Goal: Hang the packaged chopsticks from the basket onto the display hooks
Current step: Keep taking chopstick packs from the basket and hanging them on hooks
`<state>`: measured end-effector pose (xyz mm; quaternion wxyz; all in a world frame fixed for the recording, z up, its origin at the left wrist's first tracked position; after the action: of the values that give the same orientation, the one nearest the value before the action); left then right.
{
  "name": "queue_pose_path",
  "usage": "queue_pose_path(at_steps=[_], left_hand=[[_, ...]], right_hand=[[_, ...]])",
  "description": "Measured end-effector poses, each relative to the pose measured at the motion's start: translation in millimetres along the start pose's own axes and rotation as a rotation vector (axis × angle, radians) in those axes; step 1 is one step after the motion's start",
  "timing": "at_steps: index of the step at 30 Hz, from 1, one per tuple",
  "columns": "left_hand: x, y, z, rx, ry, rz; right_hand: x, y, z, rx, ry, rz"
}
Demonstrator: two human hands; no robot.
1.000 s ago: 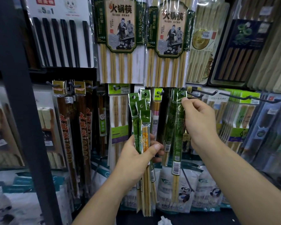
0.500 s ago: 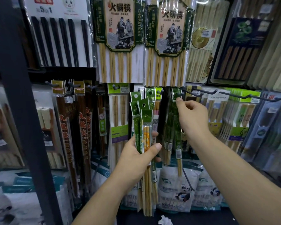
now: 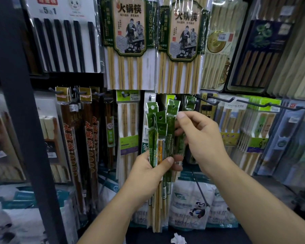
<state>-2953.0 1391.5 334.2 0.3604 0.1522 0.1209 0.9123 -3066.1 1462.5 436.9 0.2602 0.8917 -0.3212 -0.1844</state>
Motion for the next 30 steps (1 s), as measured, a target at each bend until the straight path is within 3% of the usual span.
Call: queue_pose_path(at_steps=[8,15,21,30], left_hand=[[6,-3,-3,-0.045,-0.084,-0.046],[1,-4,3,-0.004,-0.158,0.021],[-10,-4,6,0.018,-0.081,0.171],[-7,-9,16,-0.01,-0.176,0.144]], right_hand=[[-5,3,-2,-0.006,-0.048,0.043],[6,1,12,0.09,-0.042,-0.129],[-6,5,9,0.041,-0.077,-0.037],[-39,26,22,0.191,-0.014,0.204]])
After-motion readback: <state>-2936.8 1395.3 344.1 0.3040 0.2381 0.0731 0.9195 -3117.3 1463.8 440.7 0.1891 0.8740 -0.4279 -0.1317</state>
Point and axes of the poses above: each hand's wrist, its own y-axis towards the middle knuckle, its own x-axis out of the palm, z = x × y, the point moved 8 cm from there along y, towards the middle knuckle, and after that the axes turned 7 degrees about -y, right-handed, at the moved point
